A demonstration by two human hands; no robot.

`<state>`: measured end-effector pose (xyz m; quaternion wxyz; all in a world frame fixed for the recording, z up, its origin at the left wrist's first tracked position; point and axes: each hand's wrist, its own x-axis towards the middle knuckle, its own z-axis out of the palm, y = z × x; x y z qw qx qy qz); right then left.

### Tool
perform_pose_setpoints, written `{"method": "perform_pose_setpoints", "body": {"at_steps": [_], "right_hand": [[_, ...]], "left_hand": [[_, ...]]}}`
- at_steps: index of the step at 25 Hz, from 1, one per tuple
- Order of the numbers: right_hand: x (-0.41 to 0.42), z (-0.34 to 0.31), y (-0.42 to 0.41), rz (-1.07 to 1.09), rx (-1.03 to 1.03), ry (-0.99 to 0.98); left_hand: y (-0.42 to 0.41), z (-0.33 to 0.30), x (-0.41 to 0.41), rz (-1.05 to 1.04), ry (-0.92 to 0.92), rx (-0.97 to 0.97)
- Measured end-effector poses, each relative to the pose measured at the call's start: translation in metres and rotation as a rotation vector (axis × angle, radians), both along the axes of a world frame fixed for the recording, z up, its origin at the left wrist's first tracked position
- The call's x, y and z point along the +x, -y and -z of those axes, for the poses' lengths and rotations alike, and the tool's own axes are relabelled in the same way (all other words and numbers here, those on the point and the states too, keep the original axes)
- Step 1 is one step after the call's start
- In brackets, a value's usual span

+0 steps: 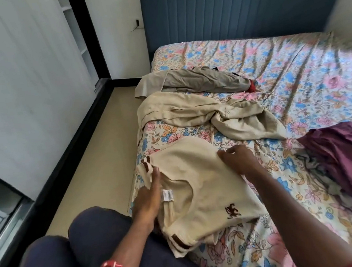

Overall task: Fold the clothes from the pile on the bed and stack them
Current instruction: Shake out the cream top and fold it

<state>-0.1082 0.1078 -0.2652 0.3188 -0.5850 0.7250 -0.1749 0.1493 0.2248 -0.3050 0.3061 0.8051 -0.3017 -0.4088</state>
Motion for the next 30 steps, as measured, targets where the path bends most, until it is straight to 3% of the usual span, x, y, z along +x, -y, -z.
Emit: {"method": "perform_pose_setpoints", "body": {"at_steps": [2, 4, 6, 9, 13, 16, 19, 24, 27, 30], "right_hand": [[0.006, -0.003, 0.008, -0.029, 0.149, 0.273], [0.011, -0.009, 0.002, -0.073, 0.316, 0.575], [0.011, -0.012, -0.009, -0.092, 0.366, 0.748], [0.004, -0.005, -0.022, 0.003, 0.177, 0.962], [-0.027, -0.016, -0.044, 0.115, -0.090, 1.209], [-0.070, -0.033, -0.059, 0.245, -0.337, 1.311], [-0.138, -0.059, -0.072, 0.414, -0.628, 1.240], [-0.236, -0.080, -0.107, 0.875, -0.870, 1.094], [-0.277, -0.059, -0.118, 1.263, -0.924, 0.808], [-0.294, -0.037, -0.125, 1.449, -0.746, 0.393]], "left_hand": [[0.002, -0.001, -0.011, -0.076, -0.041, -0.036], [0.002, -0.003, -0.020, -0.171, 0.054, -0.082], [0.006, -0.002, -0.026, -0.248, 0.126, -0.187], [0.022, 0.001, -0.018, -0.222, 0.163, -0.381], [0.061, -0.018, -0.025, 0.033, 0.212, -0.618], [0.104, -0.059, -0.074, 0.226, 0.114, -0.726], [0.150, -0.108, -0.165, 0.490, 0.024, -0.802], [0.208, -0.155, -0.329, 0.887, -0.204, -0.855], [0.213, -0.167, -0.417, 1.077, -0.225, -0.811], [0.198, -0.153, -0.456, 1.236, -0.129, -0.627]]}}
